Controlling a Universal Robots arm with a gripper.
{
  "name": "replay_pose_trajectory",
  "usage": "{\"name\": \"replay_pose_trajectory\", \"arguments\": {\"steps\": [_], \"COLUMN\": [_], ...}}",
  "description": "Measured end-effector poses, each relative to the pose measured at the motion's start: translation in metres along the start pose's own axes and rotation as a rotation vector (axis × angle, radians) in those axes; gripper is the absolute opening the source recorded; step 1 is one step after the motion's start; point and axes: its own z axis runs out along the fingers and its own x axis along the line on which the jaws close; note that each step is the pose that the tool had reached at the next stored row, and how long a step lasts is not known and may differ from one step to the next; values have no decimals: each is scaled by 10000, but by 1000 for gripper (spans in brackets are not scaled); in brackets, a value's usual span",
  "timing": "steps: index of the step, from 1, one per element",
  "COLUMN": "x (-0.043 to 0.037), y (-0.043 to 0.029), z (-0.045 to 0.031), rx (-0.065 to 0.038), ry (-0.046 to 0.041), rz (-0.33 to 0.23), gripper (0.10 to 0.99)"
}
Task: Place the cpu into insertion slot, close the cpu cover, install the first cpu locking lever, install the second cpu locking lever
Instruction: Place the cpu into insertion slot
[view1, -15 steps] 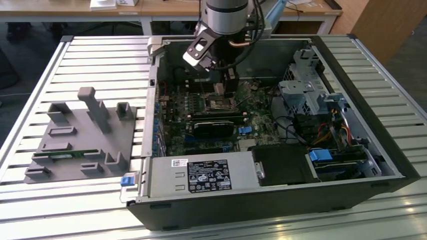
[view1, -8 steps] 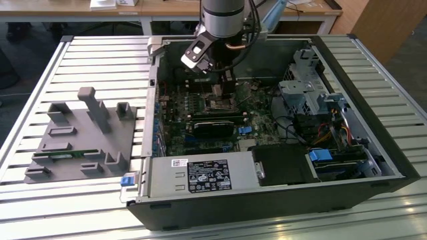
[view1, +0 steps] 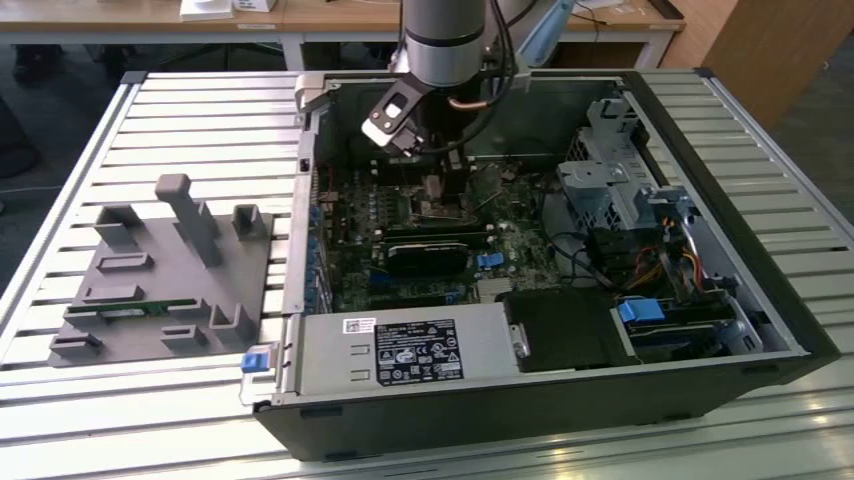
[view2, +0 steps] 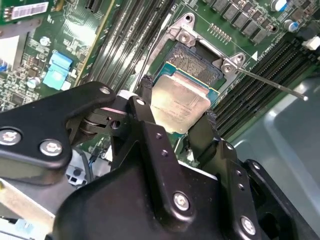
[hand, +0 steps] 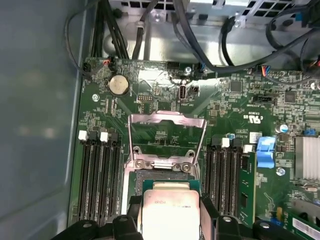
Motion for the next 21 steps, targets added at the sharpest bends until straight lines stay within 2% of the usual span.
{"name": "replay_pose_trajectory", "arguments": {"steps": [8, 21], "x": [5, 26], "y": [-26, -40], "z": [59, 183], "rx": [0, 0], "ry": [-19, -15], "rz": [192, 195], "gripper": [541, 541]}}
